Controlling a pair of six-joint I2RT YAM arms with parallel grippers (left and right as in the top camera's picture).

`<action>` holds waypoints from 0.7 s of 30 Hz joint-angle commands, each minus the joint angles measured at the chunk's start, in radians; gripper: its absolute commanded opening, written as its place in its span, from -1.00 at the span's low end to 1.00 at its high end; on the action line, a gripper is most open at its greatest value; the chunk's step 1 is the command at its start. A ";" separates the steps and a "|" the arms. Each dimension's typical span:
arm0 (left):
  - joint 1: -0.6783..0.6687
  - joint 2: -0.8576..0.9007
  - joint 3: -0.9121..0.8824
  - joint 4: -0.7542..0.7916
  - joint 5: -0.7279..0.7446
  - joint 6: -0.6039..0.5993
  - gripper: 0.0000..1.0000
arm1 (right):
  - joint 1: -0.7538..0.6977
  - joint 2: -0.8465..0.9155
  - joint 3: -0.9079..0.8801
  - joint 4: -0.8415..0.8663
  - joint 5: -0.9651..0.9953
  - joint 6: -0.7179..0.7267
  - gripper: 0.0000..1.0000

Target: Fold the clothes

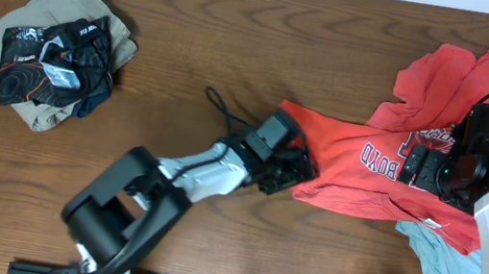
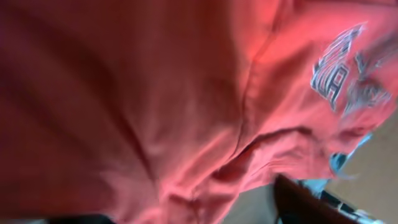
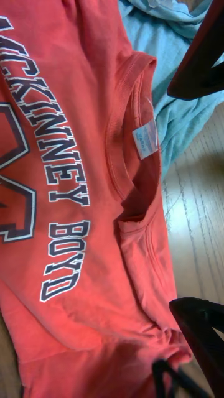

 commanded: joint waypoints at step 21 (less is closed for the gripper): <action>0.363 -0.465 0.199 -0.140 0.018 0.328 -0.88 | -0.018 -0.005 0.010 -0.001 -0.034 -0.066 0.90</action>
